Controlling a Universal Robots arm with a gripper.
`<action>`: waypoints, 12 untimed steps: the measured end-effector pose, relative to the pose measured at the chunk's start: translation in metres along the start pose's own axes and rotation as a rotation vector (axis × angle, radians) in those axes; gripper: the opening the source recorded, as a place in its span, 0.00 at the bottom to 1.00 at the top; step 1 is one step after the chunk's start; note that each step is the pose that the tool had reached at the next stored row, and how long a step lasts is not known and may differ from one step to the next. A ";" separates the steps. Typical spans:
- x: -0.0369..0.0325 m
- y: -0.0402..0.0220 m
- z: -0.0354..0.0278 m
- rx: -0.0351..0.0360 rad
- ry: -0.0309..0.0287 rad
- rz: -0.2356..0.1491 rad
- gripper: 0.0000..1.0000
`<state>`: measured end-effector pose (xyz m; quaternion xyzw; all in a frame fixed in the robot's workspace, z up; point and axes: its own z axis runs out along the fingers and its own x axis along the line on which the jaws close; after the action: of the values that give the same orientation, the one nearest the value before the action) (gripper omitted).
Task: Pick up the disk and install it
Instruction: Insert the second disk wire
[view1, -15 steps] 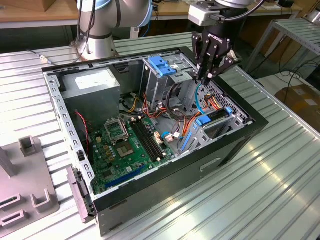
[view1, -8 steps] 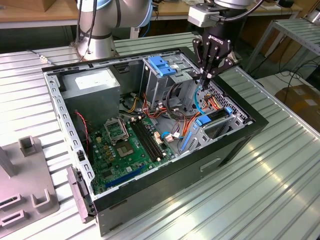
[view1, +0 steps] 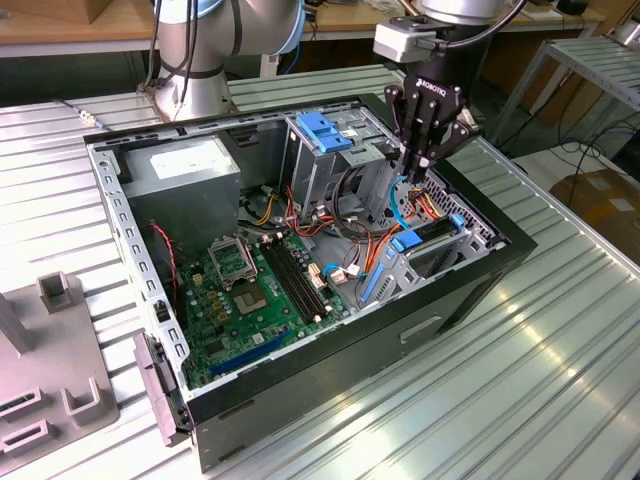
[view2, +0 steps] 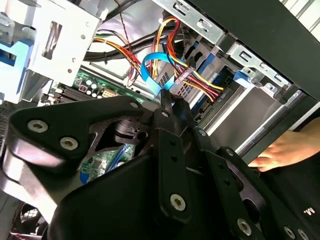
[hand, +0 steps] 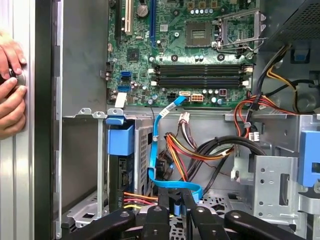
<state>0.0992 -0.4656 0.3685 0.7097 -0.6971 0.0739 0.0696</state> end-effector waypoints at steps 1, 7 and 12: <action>-0.0002 0.0000 0.0007 -0.0001 0.0027 0.000 0.24; 0.0036 0.0001 0.0018 0.0001 -0.0048 0.000 0.16; 0.0126 0.0003 0.0037 0.0015 -0.0902 0.001 0.16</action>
<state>0.0992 -0.4787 0.3674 0.7121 -0.6998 0.0424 0.0376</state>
